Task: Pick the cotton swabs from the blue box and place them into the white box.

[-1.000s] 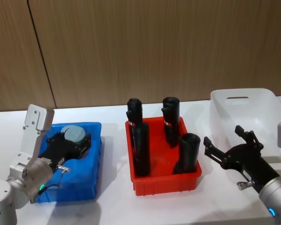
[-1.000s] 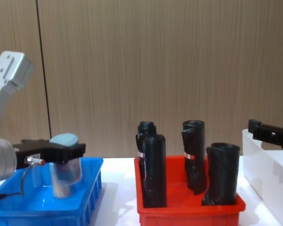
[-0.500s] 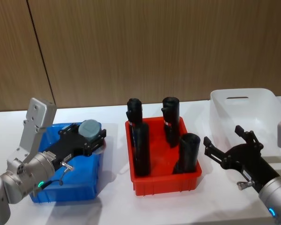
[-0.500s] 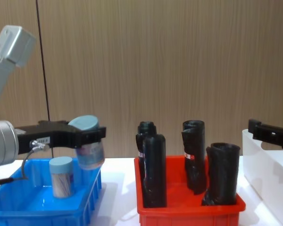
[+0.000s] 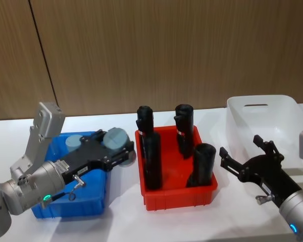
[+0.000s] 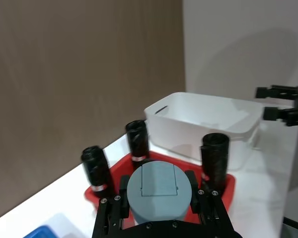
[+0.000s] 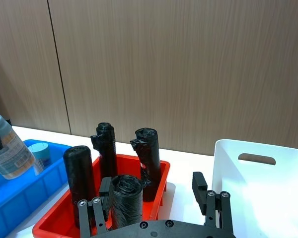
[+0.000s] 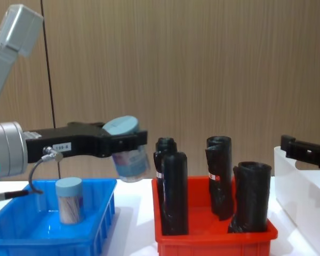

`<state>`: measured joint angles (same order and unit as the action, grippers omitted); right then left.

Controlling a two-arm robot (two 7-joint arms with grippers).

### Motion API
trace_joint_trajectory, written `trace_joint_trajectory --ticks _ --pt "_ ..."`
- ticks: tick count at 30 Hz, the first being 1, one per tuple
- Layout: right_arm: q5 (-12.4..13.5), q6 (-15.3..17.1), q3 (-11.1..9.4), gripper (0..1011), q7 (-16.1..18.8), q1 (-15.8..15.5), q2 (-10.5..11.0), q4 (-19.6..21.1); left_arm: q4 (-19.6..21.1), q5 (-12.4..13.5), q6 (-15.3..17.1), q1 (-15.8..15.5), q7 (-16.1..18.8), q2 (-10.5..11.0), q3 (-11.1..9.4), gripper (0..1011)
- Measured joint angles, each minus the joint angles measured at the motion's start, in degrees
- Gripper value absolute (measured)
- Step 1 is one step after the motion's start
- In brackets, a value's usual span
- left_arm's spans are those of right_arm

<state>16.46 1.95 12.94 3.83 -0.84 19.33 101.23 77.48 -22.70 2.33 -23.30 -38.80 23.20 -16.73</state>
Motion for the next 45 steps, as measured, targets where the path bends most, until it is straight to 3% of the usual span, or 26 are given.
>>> trace_joint_trajectory --ticks 14,28,45 --pt "0.00 0.00 0.00 1002 0.00 0.00 0.00 0.00 -0.73 -2.00 -2.18 -1.87 -12.57 -0.55 -1.13 664" --pt "0.00 0.00 0.00 1002 0.00 0.00 0.00 0.00 -1.75 -2.99 -2.01 -3.93 -23.83 -1.44 -2.66 664" --pt "0.00 0.00 0.00 1002 0.00 0.00 0.00 0.00 -0.71 -4.02 -1.26 -3.96 -26.36 -0.72 -3.25 664"
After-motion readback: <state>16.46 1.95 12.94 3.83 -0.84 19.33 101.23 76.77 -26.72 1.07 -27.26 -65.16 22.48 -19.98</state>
